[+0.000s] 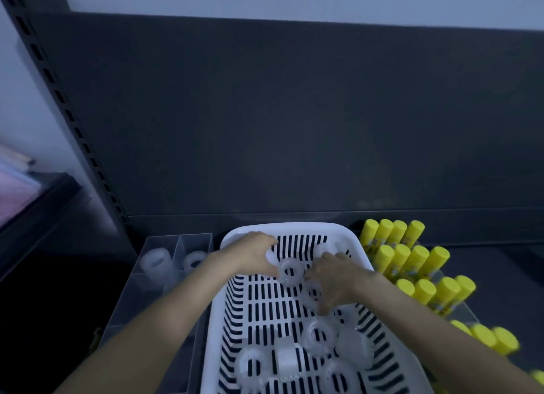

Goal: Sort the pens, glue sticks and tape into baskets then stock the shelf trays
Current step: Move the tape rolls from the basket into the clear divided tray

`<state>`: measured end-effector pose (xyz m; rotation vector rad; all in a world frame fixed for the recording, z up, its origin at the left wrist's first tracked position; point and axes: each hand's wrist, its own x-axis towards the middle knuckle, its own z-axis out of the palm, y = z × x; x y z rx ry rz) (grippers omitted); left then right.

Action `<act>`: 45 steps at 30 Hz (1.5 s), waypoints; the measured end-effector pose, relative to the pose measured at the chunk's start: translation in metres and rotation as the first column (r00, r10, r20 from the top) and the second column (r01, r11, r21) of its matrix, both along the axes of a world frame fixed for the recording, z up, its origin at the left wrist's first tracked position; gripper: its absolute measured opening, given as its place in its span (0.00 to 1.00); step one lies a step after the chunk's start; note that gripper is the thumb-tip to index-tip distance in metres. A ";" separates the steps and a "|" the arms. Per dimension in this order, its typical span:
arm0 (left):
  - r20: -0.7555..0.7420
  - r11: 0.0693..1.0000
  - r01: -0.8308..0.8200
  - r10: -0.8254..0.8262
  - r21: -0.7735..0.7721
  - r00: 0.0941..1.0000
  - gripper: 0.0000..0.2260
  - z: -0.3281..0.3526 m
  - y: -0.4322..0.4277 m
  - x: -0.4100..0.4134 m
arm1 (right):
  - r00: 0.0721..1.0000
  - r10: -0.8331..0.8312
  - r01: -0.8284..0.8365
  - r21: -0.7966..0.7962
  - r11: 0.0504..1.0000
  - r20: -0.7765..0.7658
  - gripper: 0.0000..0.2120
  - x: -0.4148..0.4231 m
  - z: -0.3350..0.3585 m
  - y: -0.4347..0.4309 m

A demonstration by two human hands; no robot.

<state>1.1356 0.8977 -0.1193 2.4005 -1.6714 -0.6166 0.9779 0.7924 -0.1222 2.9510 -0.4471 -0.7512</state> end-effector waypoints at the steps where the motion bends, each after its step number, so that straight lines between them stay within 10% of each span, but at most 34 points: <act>1: -0.027 0.999 -0.007 0.006 -0.049 1.000 0.31 0.001 -0.003 0.000 | 1.000 -0.004 0.004 0.008 1.000 0.018 0.27 -0.002 -0.001 0.000; 8: -0.146 0.994 0.109 -0.110 -0.016 0.983 0.33 -0.018 -0.022 -0.028 | 0.921 -0.334 0.275 0.276 0.921 0.199 0.20 -0.010 0.007 -0.013; 13: -0.080 0.992 0.128 -0.128 -0.007 0.989 0.28 -0.023 -0.025 -0.026 | 0.862 -0.442 0.324 0.403 0.856 0.246 0.32 -0.013 0.009 -0.013; 23: -0.270 0.888 -0.247 0.147 -0.388 0.952 0.30 0.022 0.061 0.013 | 0.706 -0.521 0.164 0.605 0.779 0.480 0.20 0.021 0.034 0.007; 31: -0.360 0.709 -0.535 0.402 -0.460 0.842 0.28 0.030 0.174 0.065 | 0.702 -0.352 -0.010 0.503 0.864 0.619 0.24 0.113 0.048 0.075; 45: -0.539 0.643 -0.652 0.410 -0.402 0.736 0.26 -0.003 0.224 0.089 | 0.950 -0.121 0.076 0.162 0.984 0.289 0.19 0.190 0.002 0.104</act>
